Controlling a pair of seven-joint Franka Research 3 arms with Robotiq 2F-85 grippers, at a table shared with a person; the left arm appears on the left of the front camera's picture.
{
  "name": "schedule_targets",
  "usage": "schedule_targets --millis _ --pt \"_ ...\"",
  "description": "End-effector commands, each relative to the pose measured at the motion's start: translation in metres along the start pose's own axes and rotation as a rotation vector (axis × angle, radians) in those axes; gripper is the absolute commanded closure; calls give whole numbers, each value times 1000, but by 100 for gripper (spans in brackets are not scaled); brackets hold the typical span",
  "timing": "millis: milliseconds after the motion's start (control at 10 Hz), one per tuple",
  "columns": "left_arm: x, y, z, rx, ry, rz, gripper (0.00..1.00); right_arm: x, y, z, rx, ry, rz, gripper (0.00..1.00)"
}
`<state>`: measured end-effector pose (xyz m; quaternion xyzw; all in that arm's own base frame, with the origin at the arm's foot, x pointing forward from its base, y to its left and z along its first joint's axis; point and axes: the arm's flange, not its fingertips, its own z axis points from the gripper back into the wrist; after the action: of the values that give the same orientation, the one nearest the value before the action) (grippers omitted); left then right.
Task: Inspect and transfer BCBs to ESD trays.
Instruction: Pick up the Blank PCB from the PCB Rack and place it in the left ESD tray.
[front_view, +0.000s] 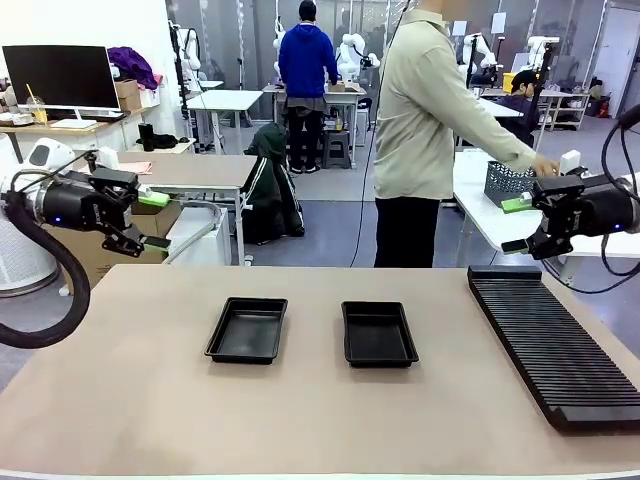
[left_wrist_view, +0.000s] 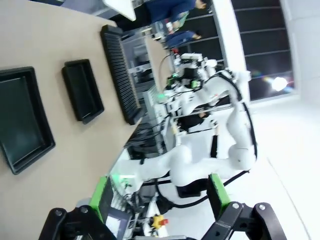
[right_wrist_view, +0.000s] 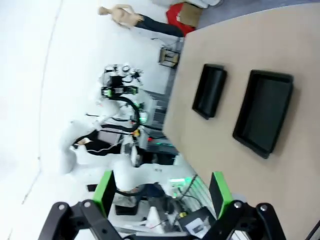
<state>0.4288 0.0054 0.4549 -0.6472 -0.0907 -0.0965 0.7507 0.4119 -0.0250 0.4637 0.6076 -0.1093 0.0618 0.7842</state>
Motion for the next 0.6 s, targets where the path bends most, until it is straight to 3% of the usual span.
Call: schedule_targets --millis 0,500 --pt "-5 13 -5 -107 -51 20 0 9 -18 -8 117 34 -49 0" --pt "-9 29 -8 -157 -9 29 0 9 -41 -18 211 150 -127 0"
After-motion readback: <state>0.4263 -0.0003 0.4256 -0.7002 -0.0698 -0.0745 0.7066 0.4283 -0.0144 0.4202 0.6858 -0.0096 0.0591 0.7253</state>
